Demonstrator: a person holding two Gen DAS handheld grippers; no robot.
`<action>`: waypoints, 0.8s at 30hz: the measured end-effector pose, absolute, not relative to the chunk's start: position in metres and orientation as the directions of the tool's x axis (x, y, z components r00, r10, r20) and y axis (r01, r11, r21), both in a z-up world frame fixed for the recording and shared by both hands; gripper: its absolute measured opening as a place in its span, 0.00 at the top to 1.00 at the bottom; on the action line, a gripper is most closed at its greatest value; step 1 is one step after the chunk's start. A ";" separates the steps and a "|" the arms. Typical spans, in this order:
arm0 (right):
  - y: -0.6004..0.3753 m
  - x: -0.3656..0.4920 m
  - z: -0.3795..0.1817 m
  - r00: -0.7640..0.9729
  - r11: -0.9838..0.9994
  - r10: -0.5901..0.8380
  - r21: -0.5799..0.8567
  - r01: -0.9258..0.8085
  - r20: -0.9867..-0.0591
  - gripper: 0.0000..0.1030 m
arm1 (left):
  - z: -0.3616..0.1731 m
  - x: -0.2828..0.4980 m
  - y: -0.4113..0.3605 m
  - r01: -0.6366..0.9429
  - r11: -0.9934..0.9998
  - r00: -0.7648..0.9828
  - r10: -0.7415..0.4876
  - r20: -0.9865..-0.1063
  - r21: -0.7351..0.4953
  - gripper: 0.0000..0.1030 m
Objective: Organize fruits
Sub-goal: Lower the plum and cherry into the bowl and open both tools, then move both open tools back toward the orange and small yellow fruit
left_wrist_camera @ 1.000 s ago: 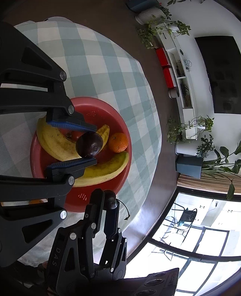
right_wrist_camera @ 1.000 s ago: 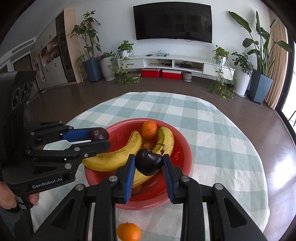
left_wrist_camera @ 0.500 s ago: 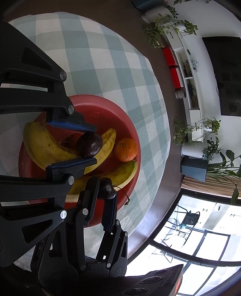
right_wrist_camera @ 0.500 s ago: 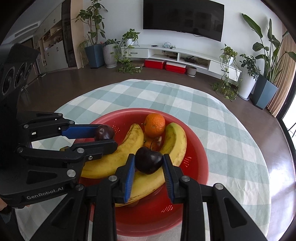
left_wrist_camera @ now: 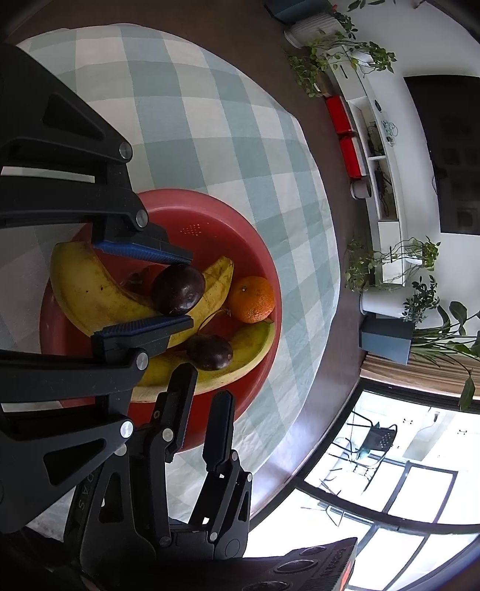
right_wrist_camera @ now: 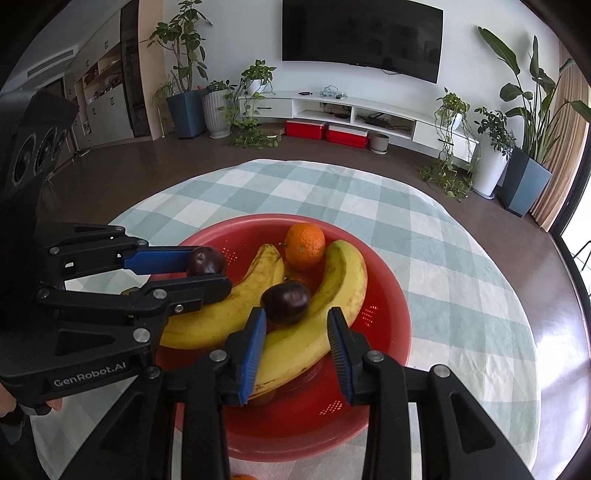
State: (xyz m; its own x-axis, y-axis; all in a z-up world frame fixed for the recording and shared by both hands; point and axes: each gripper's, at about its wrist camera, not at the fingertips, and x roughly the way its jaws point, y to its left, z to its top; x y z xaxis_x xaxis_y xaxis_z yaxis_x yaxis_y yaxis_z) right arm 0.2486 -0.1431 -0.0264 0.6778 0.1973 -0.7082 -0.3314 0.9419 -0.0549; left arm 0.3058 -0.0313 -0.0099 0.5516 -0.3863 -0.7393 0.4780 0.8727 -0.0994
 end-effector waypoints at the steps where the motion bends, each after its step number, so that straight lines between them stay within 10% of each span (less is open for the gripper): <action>1: -0.145 0.248 -0.026 0.678 0.943 0.199 -0.050 -0.328 -0.708 0.65 | -0.010 0.305 -0.031 0.477 0.873 0.553 -0.385 -0.739 -0.098 0.72; 16: -0.167 0.206 -0.016 0.705 0.955 0.227 0.010 -0.298 -0.672 0.62 | 0.008 0.276 -0.030 0.477 0.876 0.591 -0.381 -0.711 -0.072 0.35; 24: -0.186 0.166 -0.013 0.727 0.959 0.262 0.087 -0.270 -0.635 0.31 | 0.014 0.214 -0.020 0.471 0.880 0.624 -0.381 -0.682 -0.061 0.01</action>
State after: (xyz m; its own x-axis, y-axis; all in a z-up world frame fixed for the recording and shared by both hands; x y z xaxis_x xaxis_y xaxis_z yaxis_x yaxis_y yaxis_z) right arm 0.1661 -0.1860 -0.0131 0.7270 0.2623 -0.6345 -0.2698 0.9589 0.0873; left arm 0.2141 -0.0202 0.0138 0.6242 -0.3808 -0.6821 0.4707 0.8802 -0.0608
